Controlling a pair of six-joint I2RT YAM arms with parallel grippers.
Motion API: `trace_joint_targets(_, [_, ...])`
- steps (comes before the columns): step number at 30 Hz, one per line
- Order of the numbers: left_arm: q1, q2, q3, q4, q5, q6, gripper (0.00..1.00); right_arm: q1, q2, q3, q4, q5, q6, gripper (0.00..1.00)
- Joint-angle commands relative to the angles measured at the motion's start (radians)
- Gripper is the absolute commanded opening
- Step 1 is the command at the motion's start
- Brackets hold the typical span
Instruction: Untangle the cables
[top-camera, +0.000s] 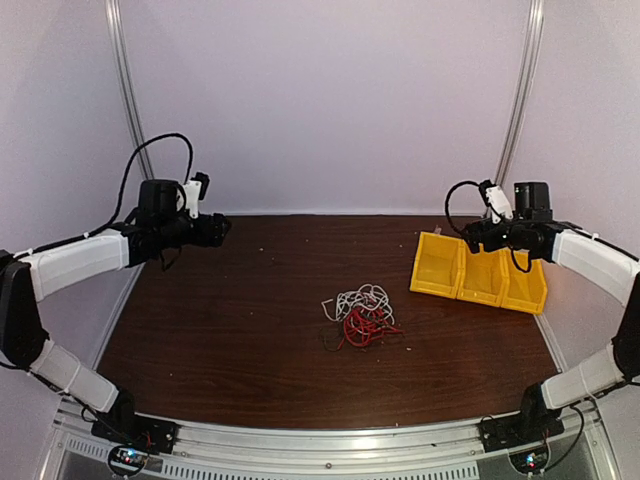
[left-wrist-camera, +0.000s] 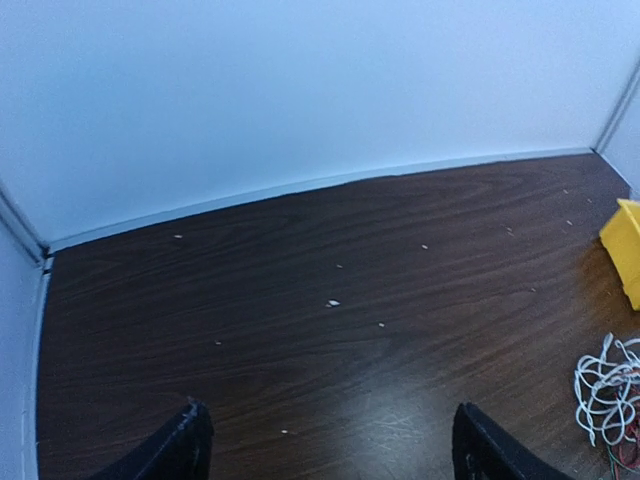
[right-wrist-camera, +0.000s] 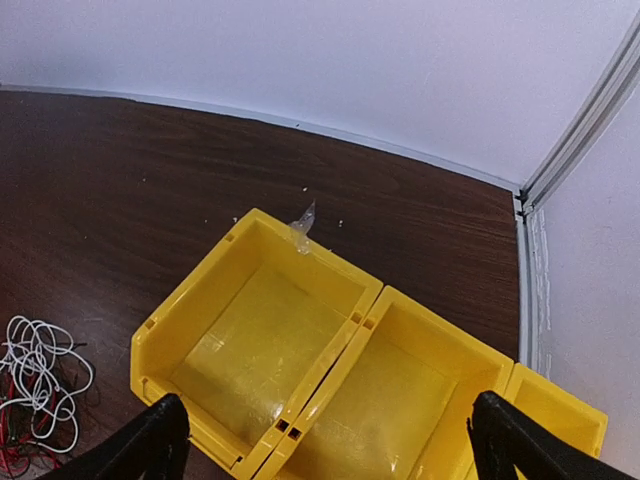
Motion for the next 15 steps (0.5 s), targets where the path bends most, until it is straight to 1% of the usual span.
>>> trace_joint_targets(1, [-0.083,0.083,0.033,0.071,0.235,0.098,0.83,-0.003,-0.012,-0.01,-0.086,-0.149,-0.128,0.99])
trace_joint_targets(5, [-0.202,0.168,0.077,0.038,0.326,0.136,0.82,0.049,-0.031,-0.025,-0.151,-0.224,-0.217,0.99])
trace_joint_targets(6, [-0.232,0.19,0.093,0.021,0.331,0.142,0.85,0.07,-0.033,-0.033,-0.164,-0.24,-0.243,0.97])
trace_joint_targets(7, [-0.269,0.211,0.11,-0.001,0.328,0.14,0.91,0.091,-0.032,-0.041,-0.175,-0.25,-0.263,0.96])
trace_joint_targets(9, [-0.332,0.254,0.146,-0.046,0.342,0.144,0.95,0.145,-0.023,-0.059,-0.187,-0.262,-0.306,0.92])
trace_joint_targets(12, [-0.41,0.302,0.169,-0.063,0.358,0.132,0.96,0.226,0.012,-0.082,-0.195,-0.275,-0.359,0.8])
trace_joint_targets(13, [-0.426,0.319,0.172,-0.06,0.368,0.122,0.94,0.247,0.03,-0.082,-0.196,-0.286,-0.369,0.76])
trace_joint_targets(15, [-0.453,0.35,0.183,-0.054,0.413,0.098,0.86,0.285,0.069,-0.071,-0.208,-0.32,-0.383,0.67])
